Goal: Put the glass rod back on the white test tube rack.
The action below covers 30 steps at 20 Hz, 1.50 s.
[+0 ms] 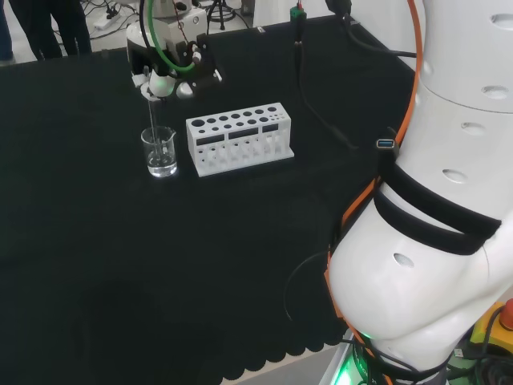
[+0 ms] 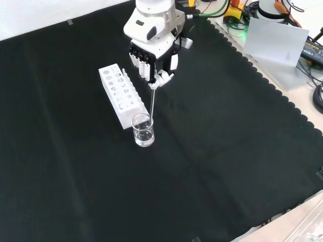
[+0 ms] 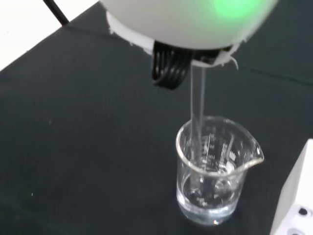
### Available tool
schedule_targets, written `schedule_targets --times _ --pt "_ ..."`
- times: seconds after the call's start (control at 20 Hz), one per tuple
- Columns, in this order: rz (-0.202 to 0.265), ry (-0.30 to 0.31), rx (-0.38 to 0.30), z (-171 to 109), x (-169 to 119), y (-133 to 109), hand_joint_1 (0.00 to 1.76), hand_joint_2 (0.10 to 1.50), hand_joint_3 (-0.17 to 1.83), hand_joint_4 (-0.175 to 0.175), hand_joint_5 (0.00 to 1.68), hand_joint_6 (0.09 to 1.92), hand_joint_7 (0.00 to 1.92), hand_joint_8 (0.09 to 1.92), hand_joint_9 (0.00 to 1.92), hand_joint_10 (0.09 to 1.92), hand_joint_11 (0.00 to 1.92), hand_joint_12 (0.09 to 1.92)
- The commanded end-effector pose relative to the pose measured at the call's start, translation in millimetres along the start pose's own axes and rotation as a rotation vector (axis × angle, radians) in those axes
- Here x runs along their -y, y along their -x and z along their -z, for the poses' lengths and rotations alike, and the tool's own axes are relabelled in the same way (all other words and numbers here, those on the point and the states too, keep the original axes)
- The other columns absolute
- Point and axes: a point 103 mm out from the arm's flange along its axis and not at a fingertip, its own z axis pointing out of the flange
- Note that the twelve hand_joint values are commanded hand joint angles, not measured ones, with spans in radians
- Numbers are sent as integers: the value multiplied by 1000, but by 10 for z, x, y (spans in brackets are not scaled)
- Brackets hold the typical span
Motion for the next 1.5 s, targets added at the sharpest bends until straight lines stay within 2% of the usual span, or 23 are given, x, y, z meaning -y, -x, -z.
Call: schedule_targets --times 0.05,0.4,0.45,0.55,0.65,0.7,0.8,1.0,1.15,1.5 --pt "11 4 40 88 -1 -50 1338 475 945 -175 1339 471 1395 832 1757 702 1718 730" --pt "2 13 23 75 20 -66 1337 475 946 -175 1339 472 1395 832 1757 702 1718 730" --pt "-3 24 2 81 23 -58 1335 477 941 -175 1336 542 1385 783 1757 701 1717 730" --pt "6 27 5 103 23 -49 1332 479 936 -175 1328 642 1375 717 1757 700 1717 731" --pt "-5 19 28 117 45 -30 1335 473 955 -175 1322 569 1382 805 1757 703 1715 735" --pt "-7 24 25 139 45 -29 1334 473 951 -175 1327 596 1380 769 1756 704 1714 735" --pt "-6 37 22 196 61 -27 1335 472 959 -175 1321 554 1383 824 1756 705 1714 736" --pt "4 70 -1 313 117 -17 1332 476 939 -175 1329 662 1375 700 1755 705 1713 736" --pt "-8 67 -1 407 162 2 1335 473 960 -175 1315 558 1380 837 1755 706 1713 736" --pt "-37 77 4 597 199 89 1336 473 962 -175 1315 527 1383 864 1755 707 1713 738"
